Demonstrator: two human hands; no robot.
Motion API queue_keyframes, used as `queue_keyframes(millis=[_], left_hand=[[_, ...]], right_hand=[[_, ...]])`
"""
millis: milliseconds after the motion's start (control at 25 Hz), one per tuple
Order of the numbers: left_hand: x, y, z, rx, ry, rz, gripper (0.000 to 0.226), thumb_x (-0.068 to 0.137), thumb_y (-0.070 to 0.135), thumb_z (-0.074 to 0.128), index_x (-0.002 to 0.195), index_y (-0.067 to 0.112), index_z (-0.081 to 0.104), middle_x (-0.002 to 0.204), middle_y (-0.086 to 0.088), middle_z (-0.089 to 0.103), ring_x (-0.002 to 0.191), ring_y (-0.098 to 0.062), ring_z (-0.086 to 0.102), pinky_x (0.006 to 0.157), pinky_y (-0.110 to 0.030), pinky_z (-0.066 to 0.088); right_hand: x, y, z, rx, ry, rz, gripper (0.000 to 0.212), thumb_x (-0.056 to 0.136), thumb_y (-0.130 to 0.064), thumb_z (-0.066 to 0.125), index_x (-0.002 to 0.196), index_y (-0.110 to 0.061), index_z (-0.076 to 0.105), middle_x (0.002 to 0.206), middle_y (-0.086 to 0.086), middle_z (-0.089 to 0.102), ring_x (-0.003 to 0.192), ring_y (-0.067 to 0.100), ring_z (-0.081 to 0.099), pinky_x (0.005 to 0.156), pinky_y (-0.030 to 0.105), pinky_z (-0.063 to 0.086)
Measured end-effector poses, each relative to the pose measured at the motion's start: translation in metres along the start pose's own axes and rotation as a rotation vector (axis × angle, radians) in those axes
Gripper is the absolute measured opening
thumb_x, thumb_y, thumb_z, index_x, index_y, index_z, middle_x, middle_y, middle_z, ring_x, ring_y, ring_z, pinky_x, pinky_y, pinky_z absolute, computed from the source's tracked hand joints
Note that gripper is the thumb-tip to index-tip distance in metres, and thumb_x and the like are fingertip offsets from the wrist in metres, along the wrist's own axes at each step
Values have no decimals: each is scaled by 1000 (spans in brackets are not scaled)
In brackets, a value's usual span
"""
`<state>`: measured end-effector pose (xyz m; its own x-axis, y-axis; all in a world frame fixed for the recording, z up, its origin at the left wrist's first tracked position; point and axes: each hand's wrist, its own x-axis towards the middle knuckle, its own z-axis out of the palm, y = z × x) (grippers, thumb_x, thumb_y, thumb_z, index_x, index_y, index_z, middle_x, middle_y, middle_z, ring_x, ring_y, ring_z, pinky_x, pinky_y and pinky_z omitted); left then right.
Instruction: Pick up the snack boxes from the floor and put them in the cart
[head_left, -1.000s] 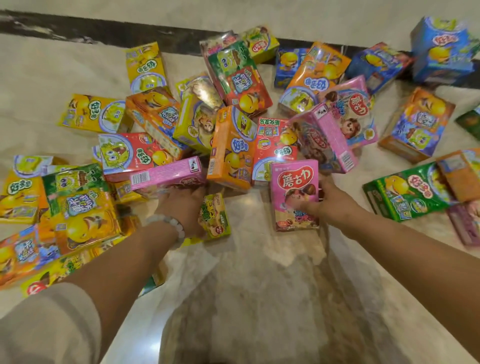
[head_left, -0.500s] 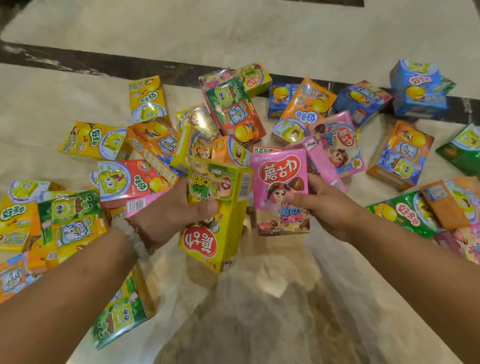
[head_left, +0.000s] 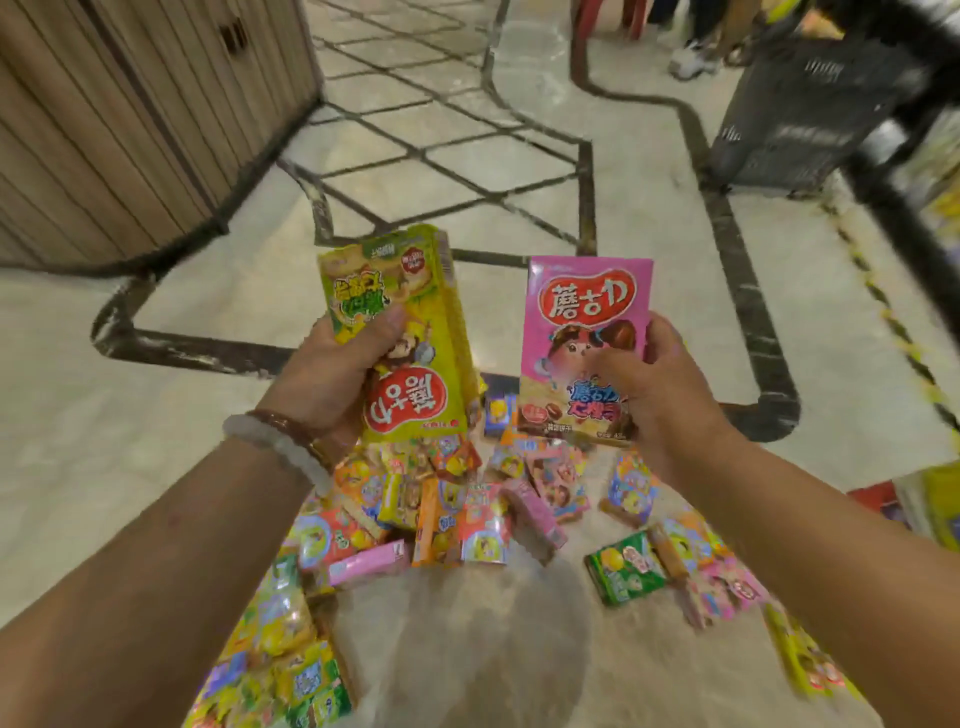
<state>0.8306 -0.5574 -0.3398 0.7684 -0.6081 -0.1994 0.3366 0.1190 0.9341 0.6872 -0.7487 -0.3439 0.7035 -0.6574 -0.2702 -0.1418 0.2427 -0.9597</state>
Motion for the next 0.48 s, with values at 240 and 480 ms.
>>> queue_keyframes(millis=[240, 480], left_hand=[[-54, 262, 101, 56, -234, 107, 66, 52, 31, 88, 109, 7, 63, 99, -17, 71, 84, -30, 69, 72, -45, 57], [-117, 437, 195, 100, -237, 321, 18, 77, 7, 61, 96, 9, 62, 73, -4, 73, 61, -16, 70, 56, -29, 58]], right_hand=[[-68, -277, -8, -1, 42, -219, 31, 87, -20, 65, 116, -21, 54, 106, 8, 70, 90, 28, 70, 81, 53, 56], [-160, -459, -20, 9, 82, -456, 26, 89, -30, 63, 114, -24, 55, 106, 5, 69, 90, 25, 71, 79, 49, 58]])
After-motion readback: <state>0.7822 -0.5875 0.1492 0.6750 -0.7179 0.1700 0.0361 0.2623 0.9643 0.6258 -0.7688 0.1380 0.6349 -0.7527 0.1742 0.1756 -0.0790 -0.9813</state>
